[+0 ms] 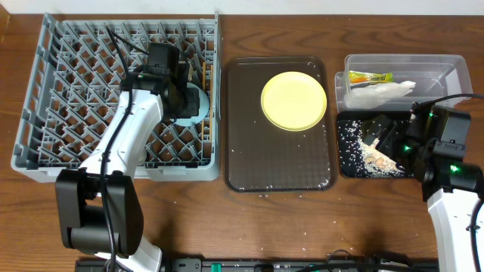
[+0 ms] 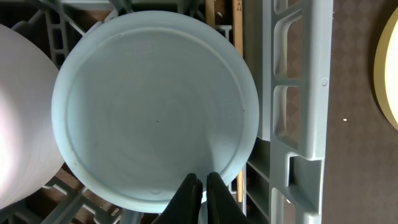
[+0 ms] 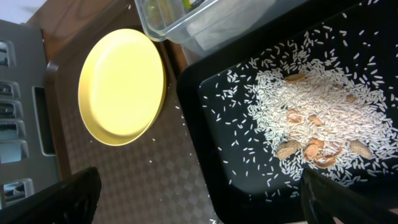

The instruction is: Sort waste into correct bins and load items into the dishwasher

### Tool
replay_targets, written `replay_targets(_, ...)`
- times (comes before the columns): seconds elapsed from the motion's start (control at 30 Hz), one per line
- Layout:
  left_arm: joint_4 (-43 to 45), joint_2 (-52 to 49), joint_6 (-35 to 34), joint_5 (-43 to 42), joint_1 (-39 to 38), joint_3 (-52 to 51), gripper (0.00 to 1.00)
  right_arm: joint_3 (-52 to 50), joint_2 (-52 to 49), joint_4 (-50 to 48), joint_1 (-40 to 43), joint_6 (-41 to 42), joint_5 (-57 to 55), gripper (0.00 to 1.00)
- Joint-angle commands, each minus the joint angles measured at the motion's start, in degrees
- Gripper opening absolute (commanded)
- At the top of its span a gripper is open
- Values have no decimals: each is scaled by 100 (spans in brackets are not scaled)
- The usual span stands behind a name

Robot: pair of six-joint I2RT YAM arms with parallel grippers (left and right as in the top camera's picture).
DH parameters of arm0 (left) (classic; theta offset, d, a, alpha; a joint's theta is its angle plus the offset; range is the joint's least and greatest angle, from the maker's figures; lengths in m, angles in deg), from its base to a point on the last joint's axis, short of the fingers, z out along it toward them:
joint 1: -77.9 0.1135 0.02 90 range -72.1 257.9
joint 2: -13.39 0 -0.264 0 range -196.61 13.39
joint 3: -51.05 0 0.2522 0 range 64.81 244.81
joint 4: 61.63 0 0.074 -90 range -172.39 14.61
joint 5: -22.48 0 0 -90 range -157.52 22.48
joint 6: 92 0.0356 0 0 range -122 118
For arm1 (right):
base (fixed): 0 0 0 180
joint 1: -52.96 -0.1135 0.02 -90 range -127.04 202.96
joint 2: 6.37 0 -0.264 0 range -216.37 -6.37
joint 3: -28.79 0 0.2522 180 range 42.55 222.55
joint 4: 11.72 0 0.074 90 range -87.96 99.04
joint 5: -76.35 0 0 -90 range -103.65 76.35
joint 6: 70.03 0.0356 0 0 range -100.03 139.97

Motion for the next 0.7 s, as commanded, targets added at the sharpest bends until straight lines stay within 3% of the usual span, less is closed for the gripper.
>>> replay_targets(0.0,-48,146,-55,-157,-11,170,11,79,57,4,15,22,0,99)
replay_targets(0.1,-70,501,-92,-310,-11,275,26,79,57,4,15,22,0,99)
replay_targets(0.23,-166,1117,-166,-306,-11,275,36,79,57,4,15,22,2,99)
replay_targets(0.27,-315,1469,-166,-304,-11,275,46,79,57,4,15,22,0,99)
replay_targets(0.47,-975,2538,-164,-179,-11,275,69,79,57,4,15,22,0,99)
replay_targets(0.67,-1534,3467,-164,-179,-13,273,81,79,57,4,15,22,0,99)
